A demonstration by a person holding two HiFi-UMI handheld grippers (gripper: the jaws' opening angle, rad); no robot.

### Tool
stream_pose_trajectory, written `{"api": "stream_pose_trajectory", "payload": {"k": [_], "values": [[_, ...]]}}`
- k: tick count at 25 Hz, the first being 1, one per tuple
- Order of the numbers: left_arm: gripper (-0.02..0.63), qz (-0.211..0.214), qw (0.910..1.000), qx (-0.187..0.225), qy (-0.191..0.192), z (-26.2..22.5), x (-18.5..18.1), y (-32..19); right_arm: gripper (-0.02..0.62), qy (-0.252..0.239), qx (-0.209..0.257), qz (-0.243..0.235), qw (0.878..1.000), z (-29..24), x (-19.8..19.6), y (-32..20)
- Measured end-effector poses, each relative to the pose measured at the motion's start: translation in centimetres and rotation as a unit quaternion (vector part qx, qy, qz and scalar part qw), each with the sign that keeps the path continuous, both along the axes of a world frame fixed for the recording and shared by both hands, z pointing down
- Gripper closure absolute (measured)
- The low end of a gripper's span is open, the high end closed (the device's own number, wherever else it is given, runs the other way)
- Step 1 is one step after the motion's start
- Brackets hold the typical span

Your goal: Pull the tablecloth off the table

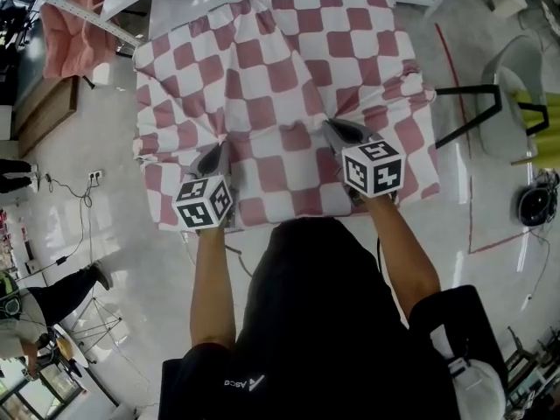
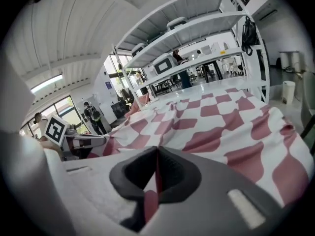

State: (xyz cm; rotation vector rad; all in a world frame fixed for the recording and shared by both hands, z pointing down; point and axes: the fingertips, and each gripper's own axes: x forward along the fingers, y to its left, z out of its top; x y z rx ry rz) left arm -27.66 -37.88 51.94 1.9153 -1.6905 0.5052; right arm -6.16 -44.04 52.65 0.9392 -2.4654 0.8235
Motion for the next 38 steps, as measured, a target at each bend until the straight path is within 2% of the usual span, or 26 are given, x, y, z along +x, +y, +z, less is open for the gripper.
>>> {"api": "stream_pose_trajectory", "payload": {"k": [5, 8, 12, 17, 22, 27, 33, 38], "values": [[0.598, 0.027, 0.9976, 0.057, 0.028, -2.2, 4.0, 4.1, 0.592, -0.052, 0.019, -0.022, 0.998, -2.4, 1.9, 4.8], [0.598, 0.028, 0.9931, 0.102, 0.052, -4.2, 4.5, 7.8, 0.592, -0.085, 0.035, -0.035, 0.995, -4.2, 2.6, 8.9], [0.598, 0.034, 0.9781, 0.184, 0.092, -8.2, 4.4, 13.9, 0.592, -0.148, 0.072, -0.046, 0.985, -7.2, 3.8, 15.1], [0.598, 0.036, 0.9594, 0.254, 0.118, -12.5, 4.4, 24.3, 0.592, -0.177, 0.135, -0.017, 0.975, -11.0, 6.8, 23.7], [0.598, 0.060, 0.9419, 0.310, 0.114, -18.1, 5.3, 34.1, 0.592, -0.189, 0.188, 0.002, 0.964, -16.4, 8.4, 32.9], [0.597, 0.058, 0.9263, 0.356, 0.109, -24.3, 6.6, 42.8, 0.592, -0.201, 0.233, 0.001, 0.951, -22.9, 9.7, 41.8], [0.597, 0.047, 0.9108, 0.402, 0.080, -31.6, 10.0, 47.0, 0.592, -0.226, 0.246, -0.010, 0.943, -29.1, 13.0, 45.5], [0.597, 0.031, 0.9007, 0.429, 0.064, -34.1, 14.5, 51.4, 0.592, -0.252, 0.251, -0.026, 0.934, -30.9, 17.4, 49.5]]}}
